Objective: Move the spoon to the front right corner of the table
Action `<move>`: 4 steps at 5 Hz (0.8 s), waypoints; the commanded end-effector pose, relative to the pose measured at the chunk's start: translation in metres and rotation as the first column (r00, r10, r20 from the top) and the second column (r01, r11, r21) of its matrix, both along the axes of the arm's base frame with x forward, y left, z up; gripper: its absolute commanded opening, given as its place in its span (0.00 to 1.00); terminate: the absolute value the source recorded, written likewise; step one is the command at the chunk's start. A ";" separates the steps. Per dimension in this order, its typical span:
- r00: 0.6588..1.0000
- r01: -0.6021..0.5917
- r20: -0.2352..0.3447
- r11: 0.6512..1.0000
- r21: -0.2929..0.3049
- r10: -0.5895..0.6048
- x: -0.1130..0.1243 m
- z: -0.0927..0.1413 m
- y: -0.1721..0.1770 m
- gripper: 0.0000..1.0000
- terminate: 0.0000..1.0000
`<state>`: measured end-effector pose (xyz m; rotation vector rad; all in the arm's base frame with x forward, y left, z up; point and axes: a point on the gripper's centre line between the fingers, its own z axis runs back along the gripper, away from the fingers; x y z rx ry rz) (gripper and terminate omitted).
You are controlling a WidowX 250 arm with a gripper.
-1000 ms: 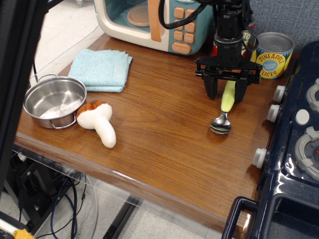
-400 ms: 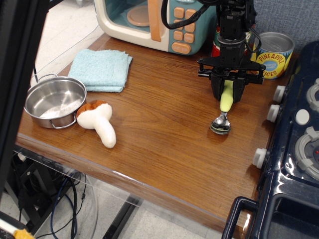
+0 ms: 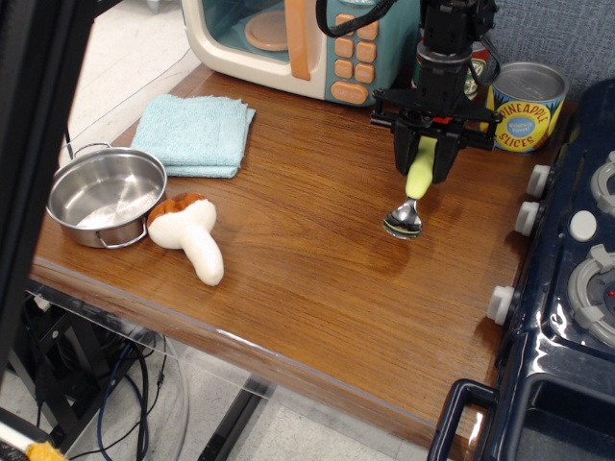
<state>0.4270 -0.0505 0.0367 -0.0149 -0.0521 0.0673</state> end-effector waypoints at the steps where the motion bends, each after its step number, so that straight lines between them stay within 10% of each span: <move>1: 0.954 -0.220 0.178 0.967 -0.133 0.241 -0.035 0.100 0.006 0.00 0.00; 4: 0.669 -0.699 0.197 0.697 -0.161 0.717 -0.109 0.090 -0.001 0.00 0.00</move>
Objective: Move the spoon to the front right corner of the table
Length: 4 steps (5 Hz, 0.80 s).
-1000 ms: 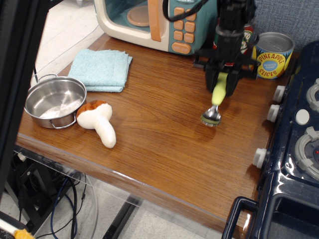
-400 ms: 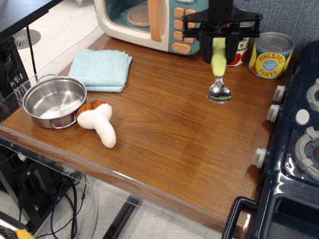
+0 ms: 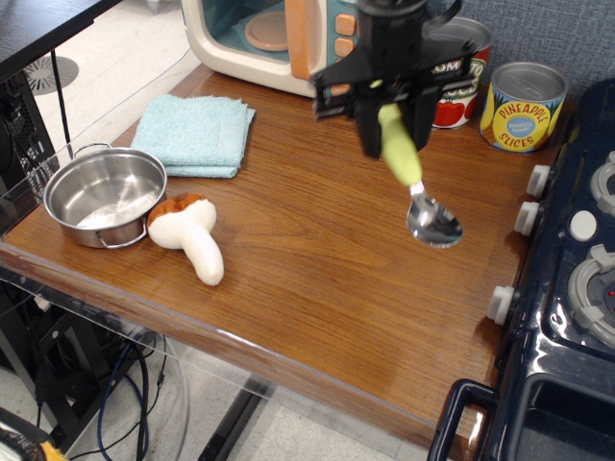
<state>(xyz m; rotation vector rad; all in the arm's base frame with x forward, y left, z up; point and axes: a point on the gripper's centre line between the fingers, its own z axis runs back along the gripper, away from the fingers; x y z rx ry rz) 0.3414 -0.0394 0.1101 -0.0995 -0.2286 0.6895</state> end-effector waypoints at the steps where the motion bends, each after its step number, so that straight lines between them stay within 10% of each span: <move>1: 0.952 -0.302 0.068 0.953 0.035 0.299 -0.036 0.007 -0.003 0.00 0.00; 4: 0.886 -0.461 -0.025 0.886 0.041 0.462 -0.052 -0.042 0.007 0.00 0.00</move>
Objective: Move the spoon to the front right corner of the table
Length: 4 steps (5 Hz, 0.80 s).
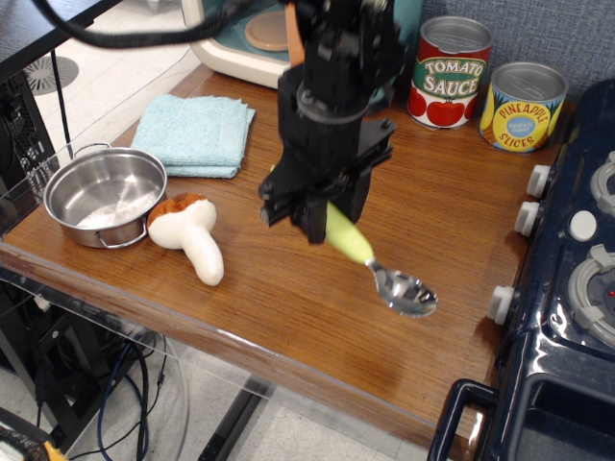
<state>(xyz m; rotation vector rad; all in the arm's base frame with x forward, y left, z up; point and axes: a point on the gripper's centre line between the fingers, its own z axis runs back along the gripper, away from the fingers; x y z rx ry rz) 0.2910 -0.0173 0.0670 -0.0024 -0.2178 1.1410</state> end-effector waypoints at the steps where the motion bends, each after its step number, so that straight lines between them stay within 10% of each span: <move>1: 0.998 -0.061 -0.015 0.998 0.020 0.062 -0.008 -0.013 -0.018 0.00 0.00; 4: 0.993 -0.110 -0.049 0.994 0.014 0.110 -0.013 -0.036 -0.029 0.00 0.00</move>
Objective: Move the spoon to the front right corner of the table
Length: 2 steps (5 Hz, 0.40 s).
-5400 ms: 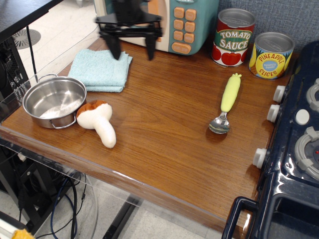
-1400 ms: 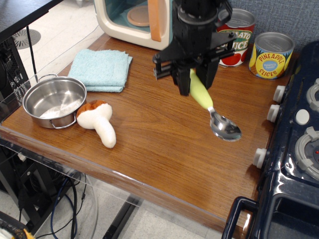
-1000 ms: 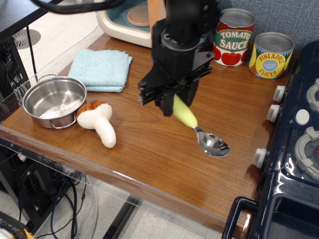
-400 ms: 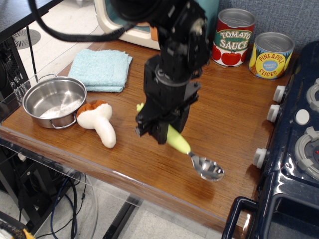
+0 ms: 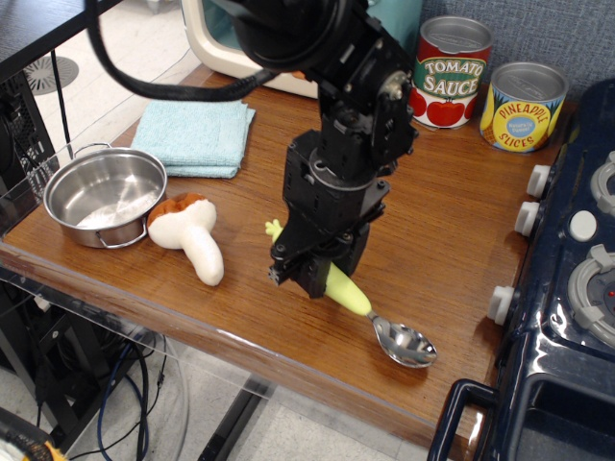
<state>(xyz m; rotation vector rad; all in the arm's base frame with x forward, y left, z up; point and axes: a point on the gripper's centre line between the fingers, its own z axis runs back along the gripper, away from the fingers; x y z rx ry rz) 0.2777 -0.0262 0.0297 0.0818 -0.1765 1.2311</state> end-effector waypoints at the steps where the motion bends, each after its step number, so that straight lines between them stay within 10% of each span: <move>1: 1.000 -0.005 -0.005 1.000 -0.021 0.005 0.001 -0.009 -0.025 0.00 0.00; 2: 1.000 0.013 -0.009 1.000 -0.026 -0.013 0.001 -0.012 -0.024 0.00 0.00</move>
